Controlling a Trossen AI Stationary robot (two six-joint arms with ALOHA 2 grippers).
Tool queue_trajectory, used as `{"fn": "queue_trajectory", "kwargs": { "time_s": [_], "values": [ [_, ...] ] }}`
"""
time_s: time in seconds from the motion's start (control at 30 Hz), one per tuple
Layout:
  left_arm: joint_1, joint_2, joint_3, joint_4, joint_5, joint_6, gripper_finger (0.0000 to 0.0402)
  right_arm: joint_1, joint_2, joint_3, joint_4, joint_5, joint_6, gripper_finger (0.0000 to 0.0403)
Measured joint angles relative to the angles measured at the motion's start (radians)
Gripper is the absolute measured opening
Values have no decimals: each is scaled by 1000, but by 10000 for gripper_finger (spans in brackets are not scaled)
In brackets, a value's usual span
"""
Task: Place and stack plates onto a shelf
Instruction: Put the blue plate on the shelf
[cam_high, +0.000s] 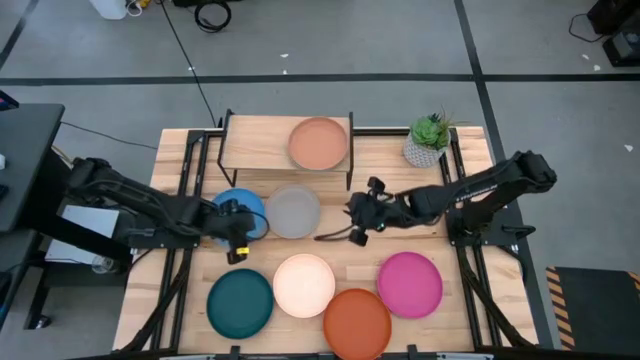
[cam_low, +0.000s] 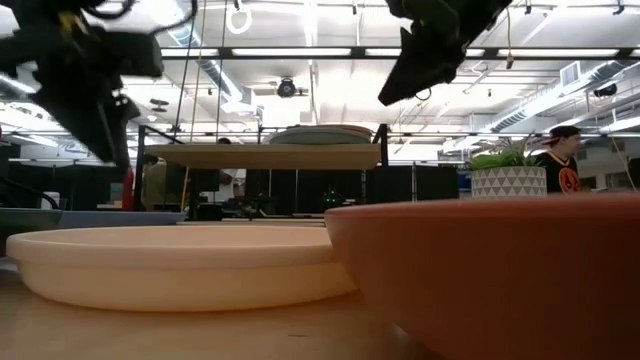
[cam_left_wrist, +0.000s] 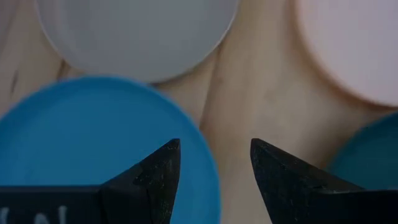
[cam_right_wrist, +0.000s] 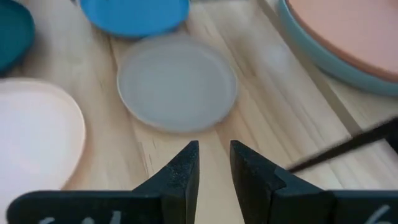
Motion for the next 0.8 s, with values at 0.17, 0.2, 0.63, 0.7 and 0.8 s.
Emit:
{"fn": "queue_trajectory", "kwargs": {
  "time_s": [0.17,0.2,0.63,0.7,0.8],
  "values": [
    [0,139,0,-22,7,-51,203,48,44,-84,288,74,-108,96],
    [0,160,0,-27,11,-54,203,53,54,-98,333,75,-136,96],
    [1,281,0,-28,50,-137,174,60,73,-235,643,106,-227,96],
    [1,292,0,-31,64,-138,153,60,73,-259,684,104,-227,96],
    [1,309,0,-33,89,-157,118,61,73,-289,722,98,-219,96]
  ]
}}
